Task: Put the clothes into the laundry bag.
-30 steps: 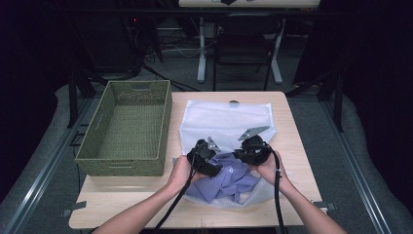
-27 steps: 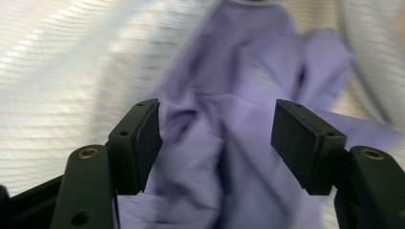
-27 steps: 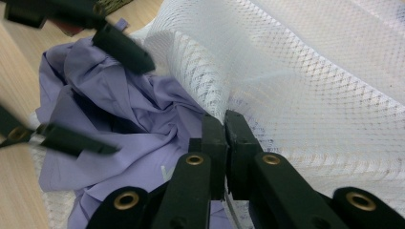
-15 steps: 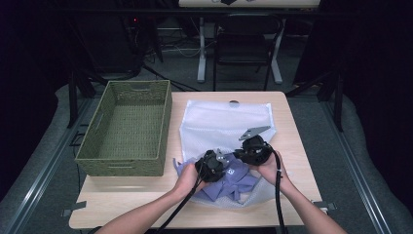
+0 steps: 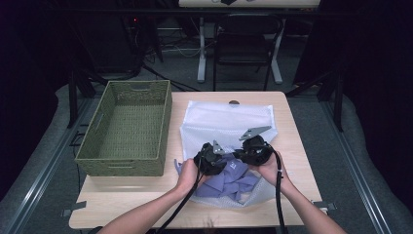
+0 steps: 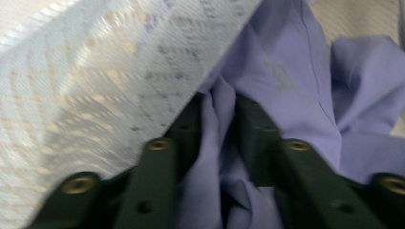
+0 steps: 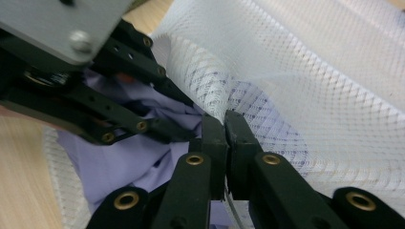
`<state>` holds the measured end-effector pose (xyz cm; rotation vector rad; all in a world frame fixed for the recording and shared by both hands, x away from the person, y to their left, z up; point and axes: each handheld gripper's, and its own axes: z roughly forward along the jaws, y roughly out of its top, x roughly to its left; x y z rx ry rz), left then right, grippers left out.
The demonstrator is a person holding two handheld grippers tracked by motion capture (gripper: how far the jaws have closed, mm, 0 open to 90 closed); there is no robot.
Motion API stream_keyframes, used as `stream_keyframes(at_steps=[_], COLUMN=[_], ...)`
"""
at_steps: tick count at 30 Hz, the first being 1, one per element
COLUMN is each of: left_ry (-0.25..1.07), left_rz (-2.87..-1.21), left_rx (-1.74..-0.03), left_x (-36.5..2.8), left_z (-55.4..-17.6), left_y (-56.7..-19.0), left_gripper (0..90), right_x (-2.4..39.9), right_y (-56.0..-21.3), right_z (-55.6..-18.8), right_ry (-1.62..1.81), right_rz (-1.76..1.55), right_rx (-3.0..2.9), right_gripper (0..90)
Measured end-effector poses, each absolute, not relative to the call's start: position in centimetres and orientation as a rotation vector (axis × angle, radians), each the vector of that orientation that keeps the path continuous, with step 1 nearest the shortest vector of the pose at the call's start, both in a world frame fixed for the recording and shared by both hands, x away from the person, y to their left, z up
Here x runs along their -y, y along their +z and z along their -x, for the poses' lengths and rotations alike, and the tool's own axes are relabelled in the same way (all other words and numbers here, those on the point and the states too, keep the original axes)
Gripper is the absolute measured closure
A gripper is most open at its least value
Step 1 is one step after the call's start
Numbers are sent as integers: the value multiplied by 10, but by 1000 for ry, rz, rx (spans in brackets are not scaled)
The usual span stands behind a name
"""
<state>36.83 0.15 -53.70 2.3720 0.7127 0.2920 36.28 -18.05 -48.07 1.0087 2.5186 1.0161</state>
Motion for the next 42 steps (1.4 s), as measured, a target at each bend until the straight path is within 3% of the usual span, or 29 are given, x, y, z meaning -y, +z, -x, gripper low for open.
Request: stream_keyframes(at_steps=[2,6,10,13,16,18,19,20,22,30,36,42], left_ry=[293,298,279,231,173,180,190,217,238,321,222,205], left_rz=[-2383,-2396,-2402,-2434,-2483,-2506,-2507,-2507,-2489,-2290,-2414,-2412], left_rx=[-695,-663,-696,-694,-676,-669,-658,-652,-661,-725,-734,-693], left_x=[-3,-10,-23,-24,-17,-11,-7,-6,-4,-8,-5,-11], left_z=[-366,-360,-351,-352,-353,-353,-354,-354,-360,-368,-374,-360], left_y=[-530,-519,-516,-523,-536,-544,-549,-550,-552,-520,-544,-524], left_gripper=[537,406,340,351,384,511,511,653,838,858,656,374], right_x=[182,184,185,185,184,182,182,181,180,182,179,182], right_y=[-483,-484,-485,-486,-487,-489,-489,-489,-488,-472,-484,-484], right_z=[-364,-365,-366,-367,-367,-368,-368,-367,-366,-360,-364,-365], right_ry=[1007,1007,1003,999,992,979,979,977,983,1051,1000,1006], right_rz=[-1020,-1020,-1025,-1028,-1030,-1022,-1022,-1023,-1012,-997,-1012,-1016], right_rx=[-2525,-2522,-2520,-2524,-2529,-2541,-2541,-2544,-2541,-2492,-2538,-2529], right_gripper=[884,884,884,884,884,884,884,885,885,885,885,885])
